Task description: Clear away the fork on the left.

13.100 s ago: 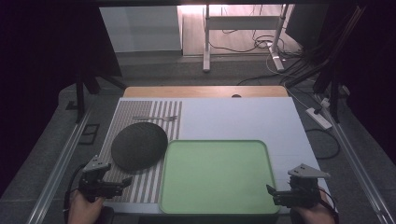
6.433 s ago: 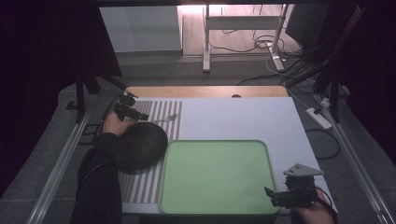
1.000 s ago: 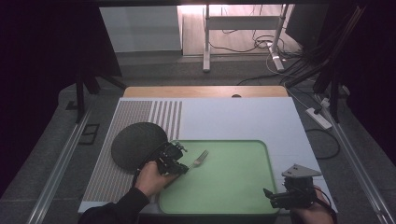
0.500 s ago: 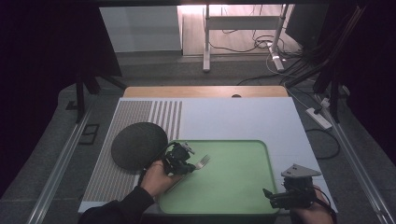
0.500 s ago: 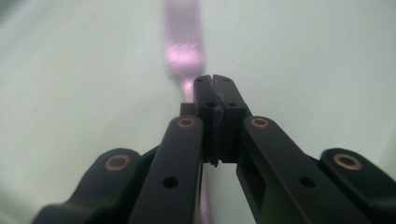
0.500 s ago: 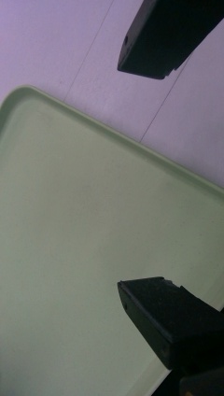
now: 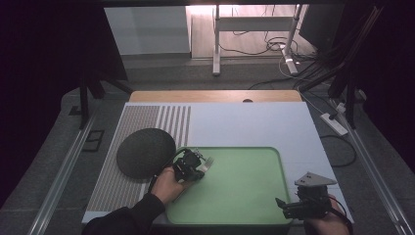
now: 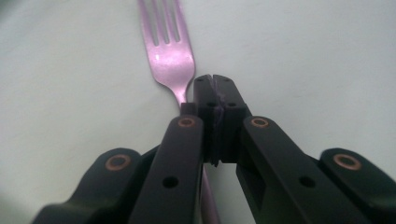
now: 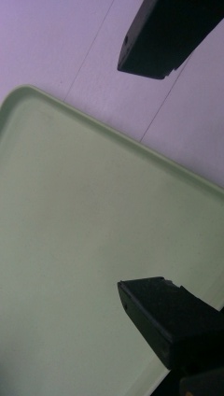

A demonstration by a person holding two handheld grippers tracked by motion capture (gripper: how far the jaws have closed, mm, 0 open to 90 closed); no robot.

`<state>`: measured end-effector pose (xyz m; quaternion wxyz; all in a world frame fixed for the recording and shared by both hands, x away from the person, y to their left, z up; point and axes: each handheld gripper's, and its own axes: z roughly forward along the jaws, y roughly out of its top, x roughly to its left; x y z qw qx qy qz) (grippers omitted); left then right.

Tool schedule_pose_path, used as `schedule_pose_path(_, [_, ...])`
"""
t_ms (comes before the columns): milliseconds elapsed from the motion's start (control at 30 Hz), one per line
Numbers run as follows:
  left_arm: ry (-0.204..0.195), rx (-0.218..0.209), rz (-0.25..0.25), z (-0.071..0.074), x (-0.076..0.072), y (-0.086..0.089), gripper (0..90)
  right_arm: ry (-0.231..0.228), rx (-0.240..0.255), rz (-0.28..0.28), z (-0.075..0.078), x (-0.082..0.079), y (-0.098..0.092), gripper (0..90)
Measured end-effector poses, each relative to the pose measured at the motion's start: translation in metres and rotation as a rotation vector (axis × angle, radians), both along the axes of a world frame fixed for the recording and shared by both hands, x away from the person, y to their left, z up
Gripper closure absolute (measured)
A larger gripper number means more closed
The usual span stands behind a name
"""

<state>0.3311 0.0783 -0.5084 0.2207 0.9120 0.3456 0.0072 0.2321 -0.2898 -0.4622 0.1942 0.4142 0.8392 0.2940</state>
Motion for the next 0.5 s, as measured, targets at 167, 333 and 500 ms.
schedule_pose_path(167, [0.016, -0.002, 0.047, 0.0, 0.005, 0.015, 88.4, 0.001, -0.001, 0.001, 0.0, 0.0, 0.0, 0.0])
schedule_pose_path(333, [0.025, 0.004, 0.083, -0.001, 0.007, 0.03, 88.4, 0.002, 0.0, 0.001, 0.0, 0.0, 0.0, 0.0])
schedule_pose_path(500, [0.035, 0.011, 0.119, 0.0, 0.008, 0.042, 88.4, 0.001, 0.001, 0.003, 0.0, 0.0, 0.0, 0.0])
